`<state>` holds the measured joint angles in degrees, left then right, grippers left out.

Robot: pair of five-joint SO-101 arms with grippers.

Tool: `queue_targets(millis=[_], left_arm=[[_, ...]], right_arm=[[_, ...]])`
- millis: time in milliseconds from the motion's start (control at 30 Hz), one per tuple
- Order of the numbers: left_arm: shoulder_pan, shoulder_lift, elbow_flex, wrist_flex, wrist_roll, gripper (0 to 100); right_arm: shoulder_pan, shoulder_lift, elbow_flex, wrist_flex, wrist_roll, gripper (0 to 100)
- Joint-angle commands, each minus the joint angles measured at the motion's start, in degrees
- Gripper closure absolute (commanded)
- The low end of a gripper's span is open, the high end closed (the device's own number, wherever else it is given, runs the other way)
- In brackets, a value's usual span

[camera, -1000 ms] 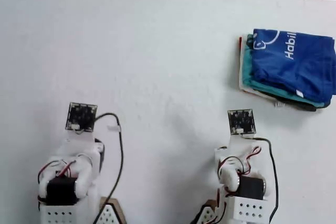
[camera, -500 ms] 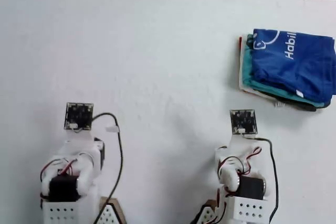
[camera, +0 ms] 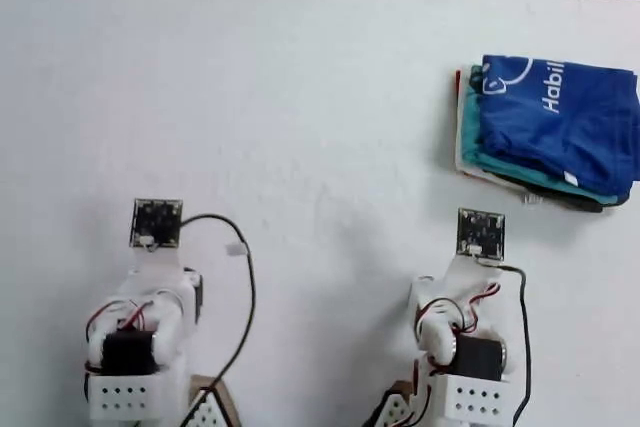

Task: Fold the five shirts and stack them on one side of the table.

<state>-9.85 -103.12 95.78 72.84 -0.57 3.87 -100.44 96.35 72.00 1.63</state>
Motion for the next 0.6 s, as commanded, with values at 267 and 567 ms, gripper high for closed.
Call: queue_targets(millis=[267, 567], left_arm=[[-0.4, -0.5, 1.3, 0.3, 0.4, 93], [-0.4, -0.5, 1.3, 0.3, 0.4, 93]], right_arm=[[-4.3, 0.6, 0.6, -0.8, 8.0, 85.8], [-4.3, 0.6, 0.6, -0.8, 8.0, 85.8]])
